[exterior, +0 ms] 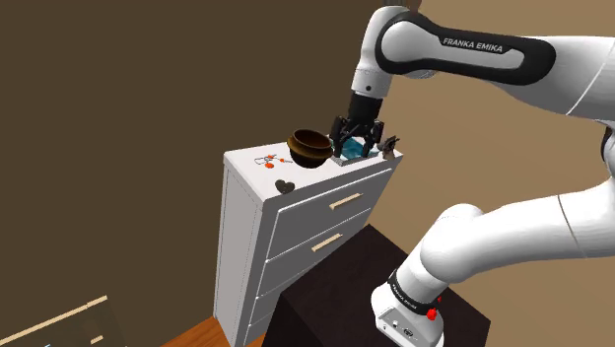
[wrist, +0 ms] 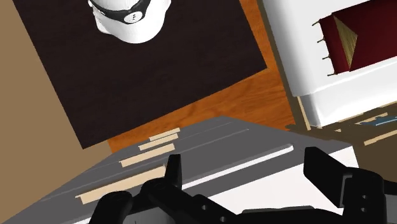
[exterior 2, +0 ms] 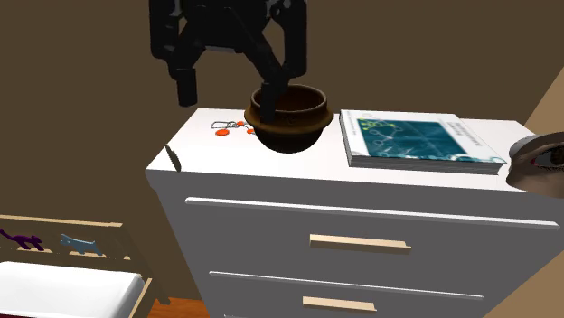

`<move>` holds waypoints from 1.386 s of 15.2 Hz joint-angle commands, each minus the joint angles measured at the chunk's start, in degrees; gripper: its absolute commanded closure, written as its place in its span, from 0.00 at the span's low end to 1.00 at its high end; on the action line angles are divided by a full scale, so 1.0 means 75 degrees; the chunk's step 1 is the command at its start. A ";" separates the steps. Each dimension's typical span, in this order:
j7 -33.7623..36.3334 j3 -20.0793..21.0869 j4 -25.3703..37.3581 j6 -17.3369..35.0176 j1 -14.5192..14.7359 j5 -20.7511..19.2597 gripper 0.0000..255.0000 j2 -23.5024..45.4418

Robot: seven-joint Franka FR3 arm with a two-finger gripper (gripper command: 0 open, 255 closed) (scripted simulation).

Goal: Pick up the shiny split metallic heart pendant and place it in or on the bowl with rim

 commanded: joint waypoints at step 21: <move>0.2825 0.0974 0.0516 0.2451 0.0245 0.2231 0.00 0.3521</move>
